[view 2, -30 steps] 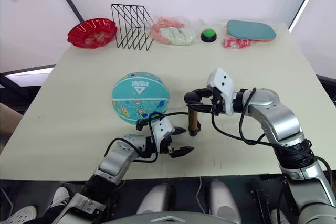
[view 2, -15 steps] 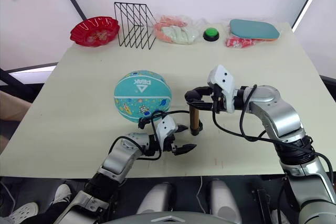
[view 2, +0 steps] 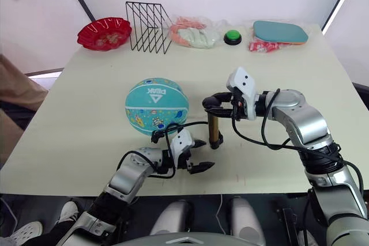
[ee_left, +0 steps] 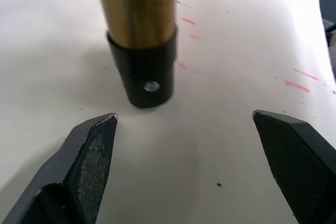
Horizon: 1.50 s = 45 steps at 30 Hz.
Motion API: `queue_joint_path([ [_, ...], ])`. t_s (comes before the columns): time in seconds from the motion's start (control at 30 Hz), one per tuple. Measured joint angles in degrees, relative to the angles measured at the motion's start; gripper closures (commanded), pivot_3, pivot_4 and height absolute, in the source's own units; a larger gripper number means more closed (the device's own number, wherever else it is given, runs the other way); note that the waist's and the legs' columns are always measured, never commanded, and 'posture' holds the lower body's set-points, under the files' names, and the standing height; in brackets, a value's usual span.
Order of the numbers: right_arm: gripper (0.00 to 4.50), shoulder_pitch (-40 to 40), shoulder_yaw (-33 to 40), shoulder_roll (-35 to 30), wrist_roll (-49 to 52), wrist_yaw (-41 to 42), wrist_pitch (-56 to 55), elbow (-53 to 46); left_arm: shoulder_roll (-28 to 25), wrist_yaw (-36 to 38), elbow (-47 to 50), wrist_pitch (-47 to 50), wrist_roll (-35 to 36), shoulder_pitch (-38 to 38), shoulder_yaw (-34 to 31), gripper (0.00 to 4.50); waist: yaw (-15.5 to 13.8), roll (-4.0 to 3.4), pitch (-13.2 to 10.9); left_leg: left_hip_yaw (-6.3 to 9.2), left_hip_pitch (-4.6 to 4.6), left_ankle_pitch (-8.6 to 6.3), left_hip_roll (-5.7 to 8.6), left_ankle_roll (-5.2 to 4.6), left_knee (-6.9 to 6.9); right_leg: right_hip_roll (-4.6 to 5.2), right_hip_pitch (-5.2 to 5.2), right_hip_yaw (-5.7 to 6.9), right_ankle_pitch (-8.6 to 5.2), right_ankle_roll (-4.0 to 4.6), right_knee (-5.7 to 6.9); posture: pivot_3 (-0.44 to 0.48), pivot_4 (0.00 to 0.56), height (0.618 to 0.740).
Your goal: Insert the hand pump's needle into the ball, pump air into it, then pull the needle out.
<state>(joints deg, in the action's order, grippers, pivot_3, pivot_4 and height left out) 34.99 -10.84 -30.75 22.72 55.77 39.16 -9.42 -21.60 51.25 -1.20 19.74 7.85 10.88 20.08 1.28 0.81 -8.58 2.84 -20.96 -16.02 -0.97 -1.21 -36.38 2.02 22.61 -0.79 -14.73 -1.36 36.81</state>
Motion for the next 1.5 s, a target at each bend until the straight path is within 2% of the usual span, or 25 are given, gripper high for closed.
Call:
queue_joint_path([
  [0.43, 2.92, 0.13, 0.03, 0.18, 0.03, -0.18, -0.32, 0.72, -0.90, 2.07, 0.75, -0.08, 0.23, -0.11, 1.01, 0.12, -0.47, -0.01, 0.00, 0.00, -0.04, 0.00, 0.03, 0.00, -0.07, 0.00, 0.00, 0.03, 0.00, 0.00, 0.03, 0.000, 0.150, 0.740],
  [0.9, 2.92, -0.41, 0.05, 0.18, 0.08, -0.64, -0.22, -0.16, -7.90, 7.81, 8.36, -0.37, 2.05, -6.30, 1.20, 0.12, -0.45, -0.05, -0.03, 0.02, -0.06, 0.00, 0.02, 0.00, -0.13, 0.01, 0.02, 0.02, 0.00, 0.00, 0.10, 0.000, 0.150, 0.740],
  [1.13, 2.92, -0.85, 0.10, 0.05, 0.07, -0.62, -0.21, -0.79, -12.33, 9.55, 15.88, -0.50, 7.71, -11.20, -5.21, 0.12, -0.49, -0.08, -0.06, 0.01, -0.06, 0.00, 0.01, 0.00, -0.15, 0.11, 0.02, 0.03, 0.00, 0.00, 0.11, 0.000, 0.150, 0.740],
  [1.2, 2.92, -1.15, 0.20, -0.11, 0.26, -0.40, -0.28, -1.24, -14.30, 9.76, 19.91, -0.23, 10.78, -14.92, -9.21, 0.12, -0.16, -0.05, -0.07, -0.02, -0.09, 0.00, -0.07, 0.00, -0.15, 0.22, 0.07, -0.05, 0.00, 0.01, 0.10, 0.000, 0.150, 0.740],
  [1.27, 2.92, -1.71, 0.70, -0.85, 0.49, 0.00, -0.32, -1.37, -17.72, 9.72, 24.67, 0.90, 14.97, -19.46, -16.63, 0.12, -0.41, -0.23, -0.17, 0.01, -0.08, 0.00, -0.08, 0.00, -0.14, 0.24, 0.08, 0.00, 0.00, 0.02, 0.10, 0.000, 0.150, 0.740],
  [1.5, 2.92, -1.96, 1.06, -1.67, 0.67, 0.51, -0.61, -1.52, -20.25, 8.94, 29.84, 4.42, 22.14, -25.50, -25.45, 0.12, -0.57, -0.28, -0.24, -0.04, -0.09, 0.00, -0.01, 0.00, -0.22, 0.19, 0.05, 0.02, 0.00, 0.00, 0.11, 0.000, 0.150, 0.740],
])
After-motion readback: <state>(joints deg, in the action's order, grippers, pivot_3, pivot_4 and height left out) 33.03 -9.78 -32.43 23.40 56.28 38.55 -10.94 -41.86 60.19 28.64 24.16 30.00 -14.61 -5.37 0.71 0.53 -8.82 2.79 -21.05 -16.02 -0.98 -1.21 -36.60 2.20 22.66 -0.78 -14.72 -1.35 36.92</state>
